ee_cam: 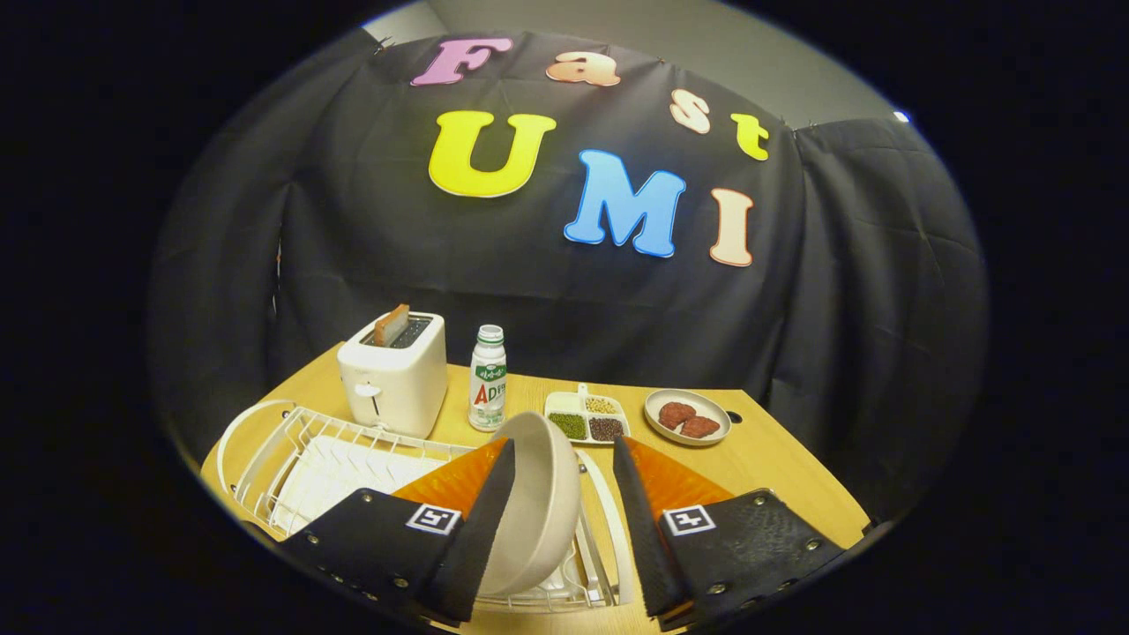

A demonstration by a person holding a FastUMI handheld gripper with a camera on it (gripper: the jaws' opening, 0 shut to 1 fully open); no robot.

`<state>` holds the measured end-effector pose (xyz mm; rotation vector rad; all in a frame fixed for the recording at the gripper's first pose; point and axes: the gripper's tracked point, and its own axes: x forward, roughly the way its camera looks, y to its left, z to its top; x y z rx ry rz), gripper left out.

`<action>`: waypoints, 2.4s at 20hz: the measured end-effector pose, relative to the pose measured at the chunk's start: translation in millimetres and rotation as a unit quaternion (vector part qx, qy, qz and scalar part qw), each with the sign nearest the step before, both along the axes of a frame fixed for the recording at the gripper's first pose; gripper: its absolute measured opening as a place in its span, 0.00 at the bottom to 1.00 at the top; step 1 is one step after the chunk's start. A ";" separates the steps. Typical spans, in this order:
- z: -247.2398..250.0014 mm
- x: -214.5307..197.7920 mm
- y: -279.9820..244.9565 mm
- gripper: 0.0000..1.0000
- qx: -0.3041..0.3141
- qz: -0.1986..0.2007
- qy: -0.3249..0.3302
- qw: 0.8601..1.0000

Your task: Take the plate from the dish rack, then take the spoon from the basket and place it into the plate.

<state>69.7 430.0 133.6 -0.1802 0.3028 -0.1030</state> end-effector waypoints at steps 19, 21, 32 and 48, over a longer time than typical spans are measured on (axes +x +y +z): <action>-14.6 14.1 11.5 0.10 -0.114 -0.072 0.076 0.988; -10.8 14.6 18.5 0.10 -0.143 -0.072 0.081 0.984; 9.2 8.3 30.6 0.10 -0.222 -0.073 0.076 0.969; 61.0 -26.9 6.1 0.10 -0.231 -0.101 0.033 0.967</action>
